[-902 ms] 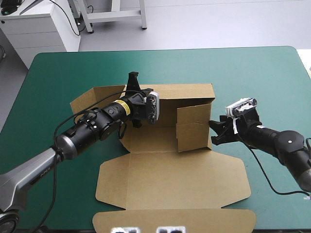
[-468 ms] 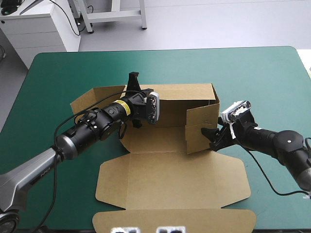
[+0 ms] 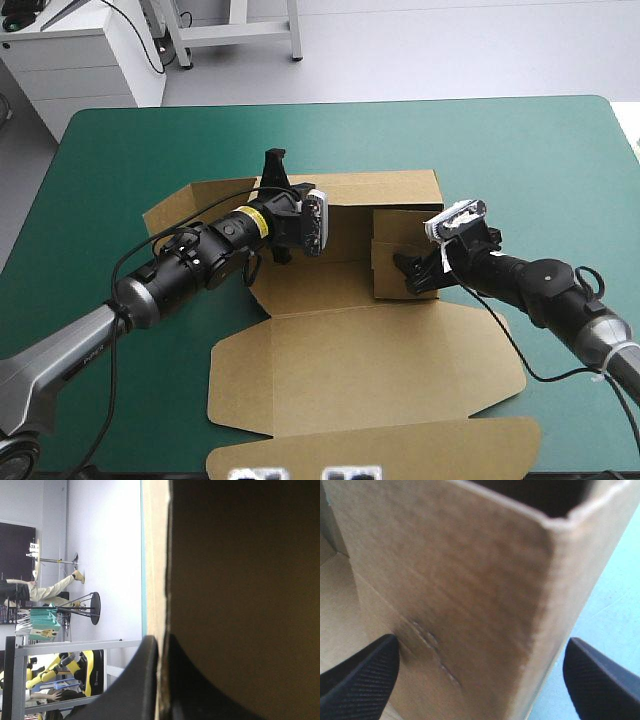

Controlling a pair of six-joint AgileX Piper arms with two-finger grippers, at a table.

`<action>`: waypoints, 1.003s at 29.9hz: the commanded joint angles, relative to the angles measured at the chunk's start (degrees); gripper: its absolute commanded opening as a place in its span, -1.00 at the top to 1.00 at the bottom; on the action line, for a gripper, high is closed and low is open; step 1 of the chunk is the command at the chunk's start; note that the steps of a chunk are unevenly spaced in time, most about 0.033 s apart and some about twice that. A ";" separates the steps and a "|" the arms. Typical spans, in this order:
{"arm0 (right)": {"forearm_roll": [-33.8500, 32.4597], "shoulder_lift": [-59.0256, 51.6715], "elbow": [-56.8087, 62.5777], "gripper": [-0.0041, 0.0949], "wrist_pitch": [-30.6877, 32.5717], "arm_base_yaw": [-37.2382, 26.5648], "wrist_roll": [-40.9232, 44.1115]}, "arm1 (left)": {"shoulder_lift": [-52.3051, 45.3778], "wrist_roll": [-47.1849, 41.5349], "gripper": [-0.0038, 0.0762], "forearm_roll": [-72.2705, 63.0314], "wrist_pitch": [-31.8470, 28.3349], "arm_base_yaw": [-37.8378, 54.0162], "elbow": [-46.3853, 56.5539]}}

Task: Fold the box

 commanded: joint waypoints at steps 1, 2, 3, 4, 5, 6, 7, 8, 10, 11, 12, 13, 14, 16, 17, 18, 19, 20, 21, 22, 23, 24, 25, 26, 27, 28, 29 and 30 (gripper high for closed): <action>0.11 -0.49 -1.75 -0.72 -6.09 0.26 1.80 | -1.87 -1.09 0.92 -1.29 -2.31 -0.53 -1.44; -0.47 -0.49 -1.75 -0.70 -6.40 0.26 1.94 | -1.87 -1.09 0.92 -1.29 -1.78 -0.91 -1.44; -0.74 -0.49 -1.75 -0.66 -6.85 0.26 1.94 | -1.87 -1.09 0.92 -1.29 -1.38 -1.22 -1.44; -0.87 -0.49 -1.75 -0.60 -6.99 0.26 1.94 | -1.87 -1.09 0.92 -1.17 -0.91 -1.74 -1.44; -0.87 -0.49 -1.75 -0.52 -7.09 0.26 1.84 | -1.87 -1.09 0.92 -0.90 -0.78 -2.24 -1.34; -0.87 -0.49 -1.75 -0.45 -7.09 0.26 1.84 | -1.87 -1.09 0.92 -0.90 -0.78 -2.62 -1.20; -0.87 -0.49 -1.75 -0.36 -6.83 0.26 1.93 | -1.87 -1.09 0.92 -0.90 -0.78 -2.99 -1.20; -1.53 -0.49 -1.75 -0.24 -6.58 0.26 1.93 | -1.87 -0.99 0.92 -0.90 -0.78 -3.17 -1.20; -2.09 -0.49 -1.75 -0.02 -6.15 0.26 2.08 | -1.87 -0.99 0.92 -0.90 -0.66 -3.17 -1.20; -2.09 -0.49 -1.75 0.12 -5.70 0.26 2.08 | -1.87 -0.99 0.92 -0.90 -0.31 -3.17 -1.20; -2.21 -0.49 -1.75 0.22 -5.12 0.26 2.08 | -1.87 -0.99 0.92 -0.90 -0.01 -3.17 -1.20; -2.21 -0.60 -1.75 0.36 -4.70 0.26 2.08 | -1.87 -0.99 0.92 -0.90 0.23 -3.17 -1.20; -2.21 -0.60 -1.75 0.49 -4.11 0.26 2.08 | -1.87 -1.11 0.92 -0.90 0.23 -3.17 -1.20; -2.76 -0.60 -1.75 0.73 -3.26 0.26 2.08 | -1.87 -1.11 0.92 -0.90 0.23 -3.17 -1.20; -3.25 -0.60 -1.75 0.84 -2.97 0.26 2.08 | -1.87 -1.11 0.92 -0.90 0.11 -3.17 -1.20; -4.04 -0.60 -1.75 0.92 -2.71 0.26 2.61 | -1.87 -1.11 0.92 -1.00 0.11 -3.17 -1.20; -4.74 -0.60 -1.75 0.95 -2.71 0.26 3.50 | -1.87 -1.11 0.92 -1.13 0.29 -3.17 -1.20; -4.84 -0.60 -1.75 0.95 -2.48 0.26 3.91 | -1.87 -1.11 0.92 -1.34 0.59 -3.17 -1.20; -4.84 -0.60 -1.75 0.95 -2.23 0.26 3.89 | -1.87 -1.11 0.92 -1.34 1.16 -3.17 -1.20; -4.86 -0.60 -1.75 0.95 -2.24 0.26 3.78 | -1.87 -1.11 0.92 -1.57 1.89 -3.17 -1.20; -4.86 -0.60 -1.75 0.95 -2.24 0.26 3.78 | -1.87 -1.11 0.92 -1.96 2.48 -3.17 -1.20; -4.86 -0.60 -1.75 0.95 -2.47 0.26 3.78 | -1.87 -1.11 0.92 -2.59 3.13 -3.17 -1.20; -4.57 -0.60 -1.75 0.95 -3.34 0.26 4.67 | -1.87 -1.11 0.92 -3.56 3.85 -3.25 -1.20; -4.45 -0.60 -1.75 0.95 -4.00 0.26 6.07 | -1.87 -1.11 0.91 -3.95 4.32 -3.48 -1.20; -4.45 -0.60 -1.75 0.95 -4.76 0.26 7.88 | -1.87 -1.11 0.90 -3.94 5.19 -3.81 -1.20; -4.45 -0.60 -1.75 0.95 -5.41 0.26 9.39 | -1.98 -1.11 0.85 -4.34 5.68 -4.34 -1.20; -4.45 -0.60 -1.75 0.95 -5.52 0.26 10.11 | -2.10 -1.11 0.79 -4.36 6.25 -4.78 -1.20; -4.45 -0.60 -1.75 0.95 -5.52 0.26 10.43 | -2.21 -1.11 0.69 -4.36 6.73 -5.49 -1.20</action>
